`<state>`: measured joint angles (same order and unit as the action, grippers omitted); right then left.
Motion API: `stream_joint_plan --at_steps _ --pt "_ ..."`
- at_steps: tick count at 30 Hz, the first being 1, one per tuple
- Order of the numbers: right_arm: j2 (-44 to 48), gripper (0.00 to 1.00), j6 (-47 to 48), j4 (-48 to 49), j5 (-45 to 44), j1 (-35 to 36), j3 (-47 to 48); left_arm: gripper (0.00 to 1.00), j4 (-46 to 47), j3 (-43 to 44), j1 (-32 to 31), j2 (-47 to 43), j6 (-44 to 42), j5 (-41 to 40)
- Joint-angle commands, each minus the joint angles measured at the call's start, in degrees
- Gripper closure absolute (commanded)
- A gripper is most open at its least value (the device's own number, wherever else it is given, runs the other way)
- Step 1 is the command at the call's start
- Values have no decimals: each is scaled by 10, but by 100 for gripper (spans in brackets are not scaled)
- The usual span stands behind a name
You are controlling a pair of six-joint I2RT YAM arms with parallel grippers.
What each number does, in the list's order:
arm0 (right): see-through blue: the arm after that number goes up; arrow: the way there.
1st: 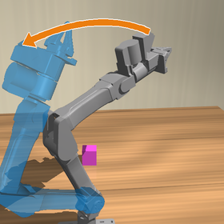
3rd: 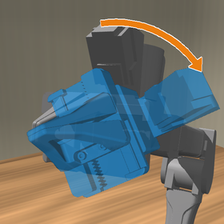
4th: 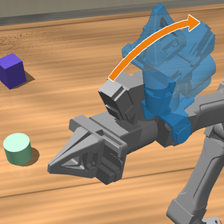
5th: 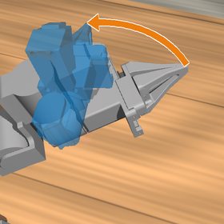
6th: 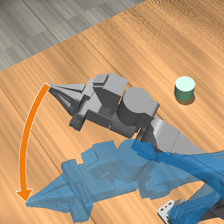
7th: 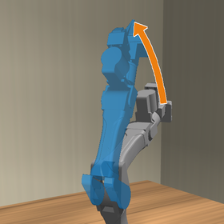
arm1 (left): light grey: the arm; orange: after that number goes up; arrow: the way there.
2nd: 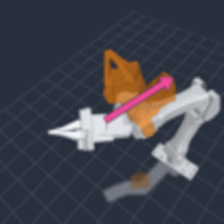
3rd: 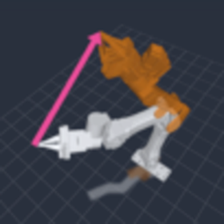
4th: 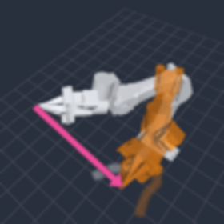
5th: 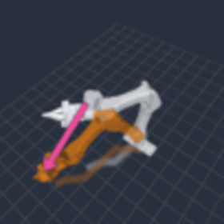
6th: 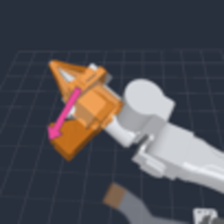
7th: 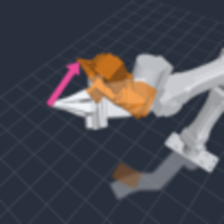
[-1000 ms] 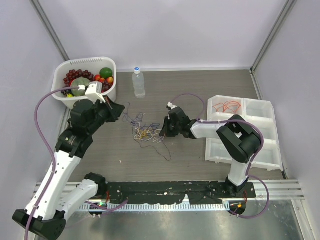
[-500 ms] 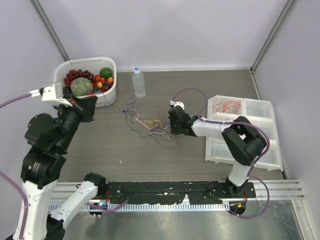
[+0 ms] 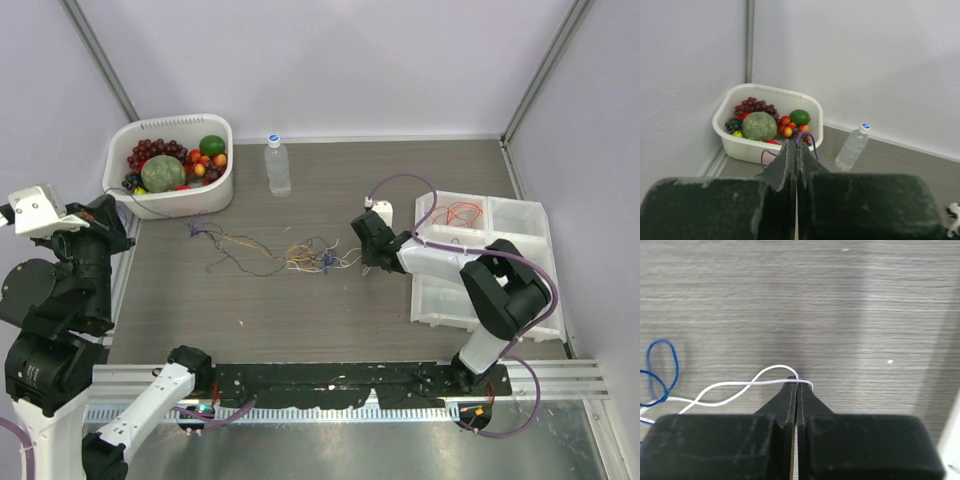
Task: Untangle the cables
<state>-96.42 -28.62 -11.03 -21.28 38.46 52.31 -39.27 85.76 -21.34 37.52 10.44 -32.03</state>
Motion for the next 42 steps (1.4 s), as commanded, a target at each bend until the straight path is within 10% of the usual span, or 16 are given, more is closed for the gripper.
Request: stream_joint_plan --at_steps 1,16,20,26,42 --pt "47 99 8 -14 -36 -32 4 100 -2 6 -5 12 -52 -73" --pt "210 99 60 -32 143 7 4 100 63 -327 -6 122 194 138" --pt "236 99 53 -44 177 7 9 32 89 -343 -6 136 163 240" --pt "273 99 39 -61 235 7 52 0 256 -384 -28 201 185 500" --pt "337 99 -6 -30 349 7 173 3 389 -339 -157 553 231 505"
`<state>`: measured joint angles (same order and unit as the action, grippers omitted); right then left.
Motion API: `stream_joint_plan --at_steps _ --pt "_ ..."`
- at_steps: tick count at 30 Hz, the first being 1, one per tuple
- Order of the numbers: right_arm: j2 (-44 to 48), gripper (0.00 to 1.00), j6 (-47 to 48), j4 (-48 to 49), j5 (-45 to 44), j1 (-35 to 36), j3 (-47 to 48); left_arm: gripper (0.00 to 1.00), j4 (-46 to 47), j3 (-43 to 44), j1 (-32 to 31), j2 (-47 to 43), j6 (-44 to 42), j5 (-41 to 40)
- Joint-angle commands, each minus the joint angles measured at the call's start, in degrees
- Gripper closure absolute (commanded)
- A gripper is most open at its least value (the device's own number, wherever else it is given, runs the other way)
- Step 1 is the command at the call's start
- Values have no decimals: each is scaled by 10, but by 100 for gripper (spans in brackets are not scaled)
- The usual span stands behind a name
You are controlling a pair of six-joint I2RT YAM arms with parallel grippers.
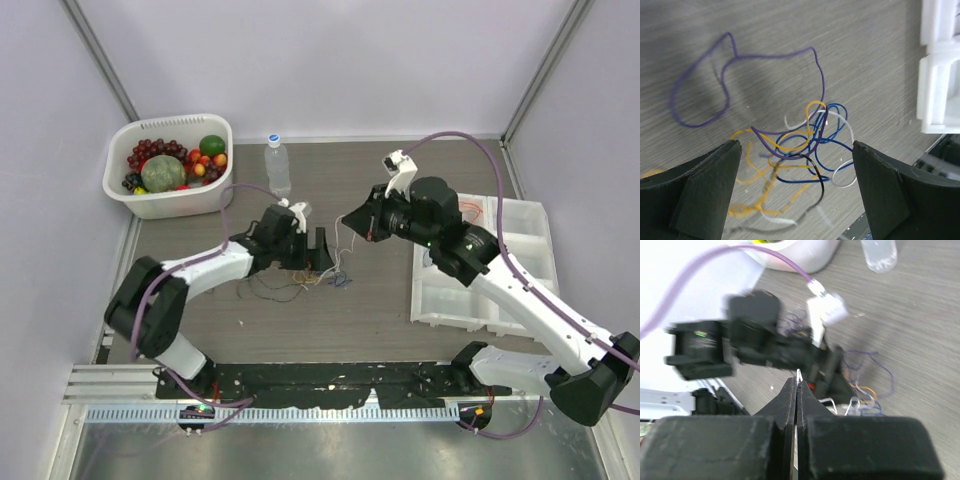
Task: Untangle the cables
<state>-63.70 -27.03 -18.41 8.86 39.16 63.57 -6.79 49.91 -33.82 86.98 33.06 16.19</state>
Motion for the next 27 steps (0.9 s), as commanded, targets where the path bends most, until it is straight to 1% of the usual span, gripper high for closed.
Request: stream_joint_plan --at_steps 1,3,5,6,7,8,9,11,13,16,20,23,25,26,27 --pt "6 99 -23 48 61 0 83 3 64 21 -38 79 5 8" --pt "0 99 -22 40 76 0 111 6 60 26 -38 115 7 -28" --pt "-5 99 -2 3 69 0 206 10 34 30 -34 134 6 -70" --pt "-6 99 19 -18 63 0 234 10 30 25 -31 132 4 -84" --pt "-5 99 40 -48 44 0 297 10 29 15 -27 125 6 -97" --pt "-5 99 48 -66 20 0 326 10 33 2 -25 113 7 -112" --pt "-3 99 65 -88 6 0 381 10 37 -9 -20 99 7 -122" --pt "6 99 83 -101 -28 0 448 10 41 -35 -17 72 5 -147" --pt "17 99 91 -89 -47 0 472 10 35 -46 -12 53 -1 -157" --pt "34 99 97 -64 -71 0 463 11 24 -60 -5 33 -7 -180" --pt "24 99 109 -81 -120 0 435 11 11 -77 9 -7 -19 -195" --pt "17 99 122 -107 -163 0 421 11 -8 -83 11 -73 -33 -194" --pt "24 99 130 -125 -205 0 393 10 -23 -83 10 -124 -40 -187" --pt "31 99 132 -135 -223 0 361 9 -28 -81 11 -145 -41 -180" --pt "44 99 131 -144 -259 0 345 7 -31 -79 11 -170 -41 -171"
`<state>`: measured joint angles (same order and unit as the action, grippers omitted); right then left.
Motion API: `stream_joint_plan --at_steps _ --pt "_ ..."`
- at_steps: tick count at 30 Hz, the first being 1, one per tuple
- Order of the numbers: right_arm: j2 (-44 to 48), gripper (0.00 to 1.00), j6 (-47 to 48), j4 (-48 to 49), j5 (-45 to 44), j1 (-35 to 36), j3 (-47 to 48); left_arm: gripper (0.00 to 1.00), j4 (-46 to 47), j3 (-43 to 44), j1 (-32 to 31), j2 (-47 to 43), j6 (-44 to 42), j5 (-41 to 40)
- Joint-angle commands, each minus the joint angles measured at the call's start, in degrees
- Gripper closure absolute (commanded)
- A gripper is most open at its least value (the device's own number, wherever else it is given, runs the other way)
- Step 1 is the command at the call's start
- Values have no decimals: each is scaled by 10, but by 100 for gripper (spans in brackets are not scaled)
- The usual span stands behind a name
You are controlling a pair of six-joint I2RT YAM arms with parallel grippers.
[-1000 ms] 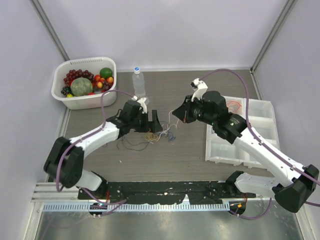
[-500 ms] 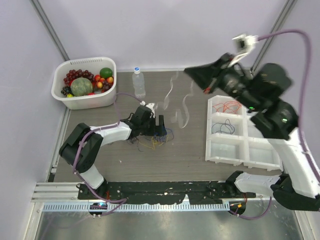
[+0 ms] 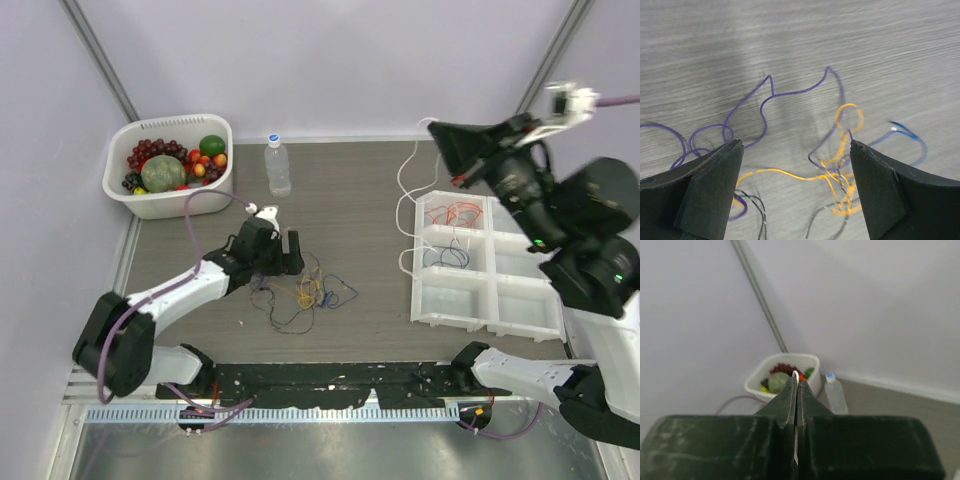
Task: Untangle the cables
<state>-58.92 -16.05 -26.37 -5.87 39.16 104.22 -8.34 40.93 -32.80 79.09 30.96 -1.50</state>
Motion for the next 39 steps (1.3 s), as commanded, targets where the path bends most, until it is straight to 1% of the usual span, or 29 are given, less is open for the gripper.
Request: stream_joint_plan --at_steps 1,2,5,8,10,13,17,18,22,25,29,32,34,37,38,39 --pt "4 99 15 -68 -127 0 -102 6 -19 14 1 -112 -20 12" --pt "18 99 9 -81 -157 0 -120 4 -22 18 0 -133 -19 32" --pt "43 99 -17 -119 -202 0 -210 1 -24 34 1 -176 -22 74" --pt "87 99 -46 -162 -236 0 -274 1 -30 50 0 -196 -25 98" --pt "118 99 -74 -189 -256 0 -313 0 -35 63 0 -200 -25 100" --pt "157 99 -112 -226 -291 0 -335 0 -38 73 0 -200 -27 105" --pt "207 99 -169 -278 -313 0 -359 0 -40 80 1 -195 -24 115" --pt "218 99 -189 -304 -321 0 -359 0 -41 80 0 -196 -21 117" --pt "247 100 -267 -384 -389 0 -366 0 -41 79 1 -206 -11 127" --pt "267 99 -313 -391 -416 0 -397 0 -40 82 1 -216 -6 134" --pt "255 99 -350 -370 -457 0 -430 0 -41 91 0 -224 -3 143" --pt "230 99 -394 -393 -512 0 -446 0 -52 97 0 -228 -7 142" --pt "200 99 -453 -436 -527 0 -452 0 -67 102 0 -234 -14 136" --pt "151 99 -592 -511 -521 -1 -468 0 -77 101 0 -245 -22 121" --pt "140 99 -623 -530 -510 -4 -474 0 -79 100 1 -249 -25 116" --pt "113 99 -679 -564 -503 -4 -476 0 -81 99 0 -251 -27 112"
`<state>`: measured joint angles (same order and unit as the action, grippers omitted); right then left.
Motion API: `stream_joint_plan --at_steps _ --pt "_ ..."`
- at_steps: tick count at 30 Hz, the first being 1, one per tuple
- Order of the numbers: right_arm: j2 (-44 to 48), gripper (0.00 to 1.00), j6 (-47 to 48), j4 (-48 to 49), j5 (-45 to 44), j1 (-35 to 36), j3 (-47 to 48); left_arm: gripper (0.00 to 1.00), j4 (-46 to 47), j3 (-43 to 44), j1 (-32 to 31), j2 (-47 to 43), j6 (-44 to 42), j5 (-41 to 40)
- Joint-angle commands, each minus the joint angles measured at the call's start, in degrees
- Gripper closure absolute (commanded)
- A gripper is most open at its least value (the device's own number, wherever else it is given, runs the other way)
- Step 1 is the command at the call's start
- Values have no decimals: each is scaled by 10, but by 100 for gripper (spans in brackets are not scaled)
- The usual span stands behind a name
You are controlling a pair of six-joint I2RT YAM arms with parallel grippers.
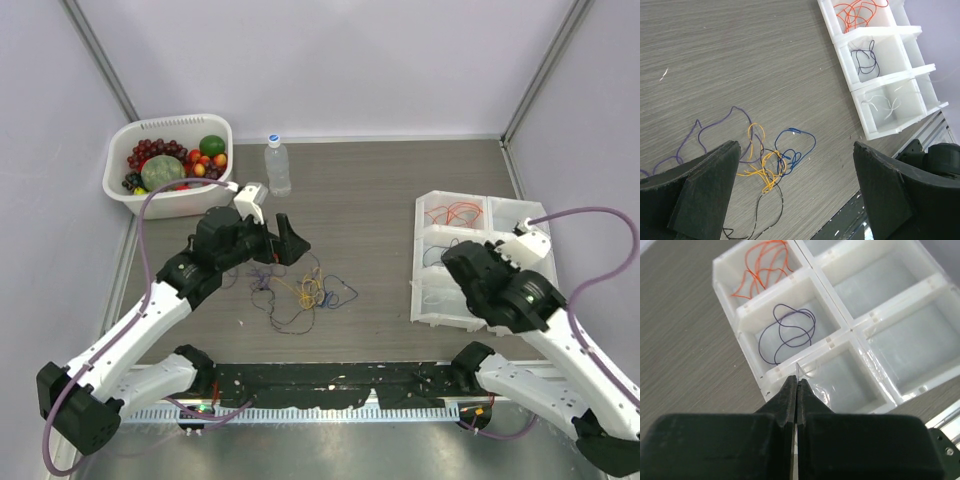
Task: Untangle the cables
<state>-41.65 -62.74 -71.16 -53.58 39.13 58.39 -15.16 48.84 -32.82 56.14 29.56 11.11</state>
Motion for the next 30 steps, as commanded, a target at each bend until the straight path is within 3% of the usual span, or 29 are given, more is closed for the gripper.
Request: stream_joint_plan --at_steps 1,4,10,15,24,26,30 --pt "-73 99 -232 -134 -11 -5 -21 0 -13 19 0 -24 -15 -18" --pt "-121 99 -260 -152 8 -10 -41 0 -15 19 0 -22 -22 -21" --pt "-98 99 -260 -151 -21 -47 -54 0 -27 20 0 -20 -42 -22" --pt "-60 99 -185 -153 -61 -121 -7 0 -44 19 0 -32 -61 -38" --pt "-32 99 -149 -145 -58 -153 6 0 -44 18 -14 -24 -54 -29" --pt "-33 99 -153 -113 -25 -152 -30 0 -45 18 -18 -22 -50 -21" --pt "-12 99 -86 99 108 -152 -134 0 -45 8 -22 -16 -28 2"
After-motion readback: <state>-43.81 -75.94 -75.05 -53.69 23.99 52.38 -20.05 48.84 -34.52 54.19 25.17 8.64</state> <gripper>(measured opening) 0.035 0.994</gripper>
